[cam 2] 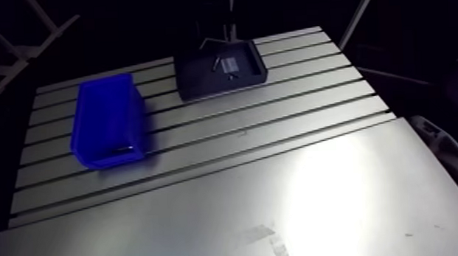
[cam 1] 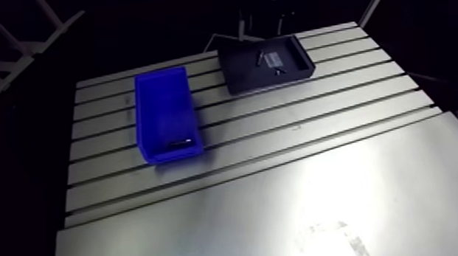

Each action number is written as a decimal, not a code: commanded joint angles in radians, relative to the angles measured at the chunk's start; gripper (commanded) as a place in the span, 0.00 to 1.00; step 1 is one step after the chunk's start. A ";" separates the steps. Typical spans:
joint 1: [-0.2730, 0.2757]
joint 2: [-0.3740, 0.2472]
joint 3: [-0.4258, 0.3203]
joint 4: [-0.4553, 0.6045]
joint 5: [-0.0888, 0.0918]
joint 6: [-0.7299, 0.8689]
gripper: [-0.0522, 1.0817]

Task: Pick up the M10 bolt from the tray and put it into the blue bin.

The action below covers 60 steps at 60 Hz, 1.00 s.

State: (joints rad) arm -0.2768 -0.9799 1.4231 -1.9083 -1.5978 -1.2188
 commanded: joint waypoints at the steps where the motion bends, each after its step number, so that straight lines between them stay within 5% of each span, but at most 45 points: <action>1: 0.001 0.026 0.004 -0.023 -0.001 -0.001 0.38; 60: -0.001 0.057 0.042 -0.054 0.005 -0.015 0.51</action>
State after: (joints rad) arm -0.2770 -0.9276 1.4592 -1.9626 -1.5944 -1.2322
